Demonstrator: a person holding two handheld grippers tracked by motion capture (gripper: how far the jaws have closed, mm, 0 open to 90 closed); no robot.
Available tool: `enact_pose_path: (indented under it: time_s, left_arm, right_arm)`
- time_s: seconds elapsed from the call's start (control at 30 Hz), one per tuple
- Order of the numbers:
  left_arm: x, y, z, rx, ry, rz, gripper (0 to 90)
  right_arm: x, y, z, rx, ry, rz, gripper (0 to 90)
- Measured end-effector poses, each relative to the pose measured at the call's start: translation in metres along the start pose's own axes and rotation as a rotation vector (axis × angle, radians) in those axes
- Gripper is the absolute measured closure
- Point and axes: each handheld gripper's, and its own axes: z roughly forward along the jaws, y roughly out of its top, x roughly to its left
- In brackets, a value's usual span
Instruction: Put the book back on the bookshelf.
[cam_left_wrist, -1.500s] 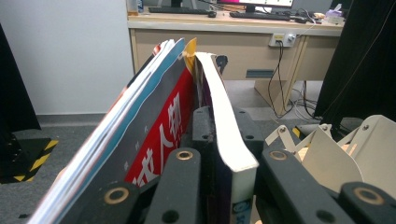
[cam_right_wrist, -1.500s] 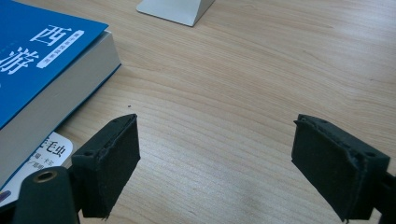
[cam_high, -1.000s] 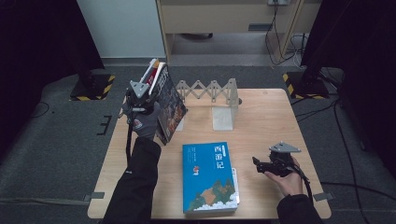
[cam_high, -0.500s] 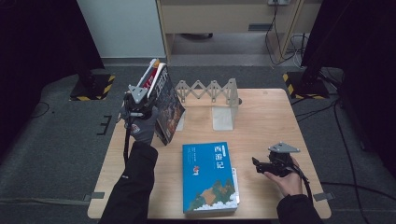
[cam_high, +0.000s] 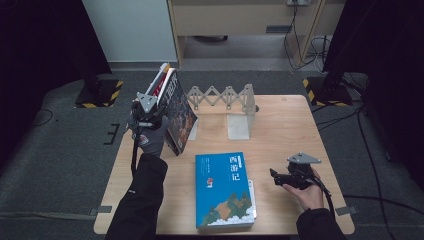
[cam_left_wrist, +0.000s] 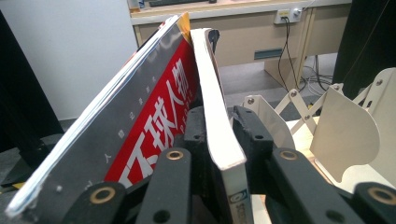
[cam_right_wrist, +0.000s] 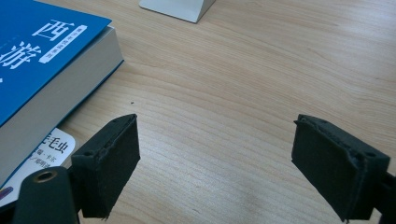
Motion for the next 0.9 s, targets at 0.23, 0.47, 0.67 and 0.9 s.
enact_pose_path:
  time_s: [0.23,0.47,0.67,0.9]
  left_arm:
    - [0.004,0.004,-0.010,-0.024,0.002,-0.005,68.0]
    - [0.004,0.011,-0.027,-0.062,-0.004,0.012,64.8]
    - [0.005,0.018,-0.039,-0.091,-0.032,0.008,62.8]
    - [0.002,0.023,-0.056,-0.121,-0.059,0.020,58.3]
  right_arm:
    - [0.000,0.000,0.000,-0.001,0.001,0.002,15.4]
    - [0.001,0.001,0.000,-0.006,0.001,0.001,15.3]
    - [0.003,0.002,-0.001,-0.012,0.000,-0.001,15.2]
    - [0.003,0.004,-0.003,-0.021,0.005,0.007,15.2]
